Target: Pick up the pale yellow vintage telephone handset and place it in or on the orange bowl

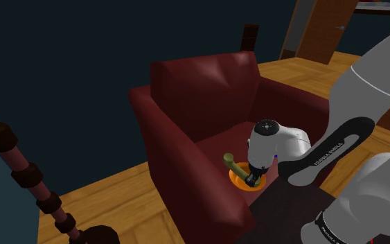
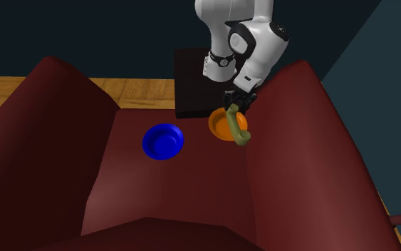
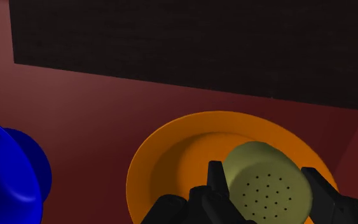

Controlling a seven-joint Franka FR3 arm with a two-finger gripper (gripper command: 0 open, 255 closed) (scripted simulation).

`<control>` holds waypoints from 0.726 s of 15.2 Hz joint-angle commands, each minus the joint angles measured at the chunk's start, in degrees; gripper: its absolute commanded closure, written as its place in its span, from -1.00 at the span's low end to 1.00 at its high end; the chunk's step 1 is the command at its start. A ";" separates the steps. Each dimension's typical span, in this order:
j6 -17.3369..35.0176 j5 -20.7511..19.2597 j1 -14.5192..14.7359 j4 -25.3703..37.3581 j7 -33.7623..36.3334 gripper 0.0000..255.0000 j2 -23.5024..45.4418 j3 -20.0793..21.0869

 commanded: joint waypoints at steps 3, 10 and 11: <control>0.32 -0.45 -0.20 0.06 0.40 1.00 0.39 0.12; 0.33 -0.47 -0.20 0.07 0.41 -1.00 0.40 0.12; 0.32 -0.47 -0.20 0.06 0.41 -1.00 0.40 0.12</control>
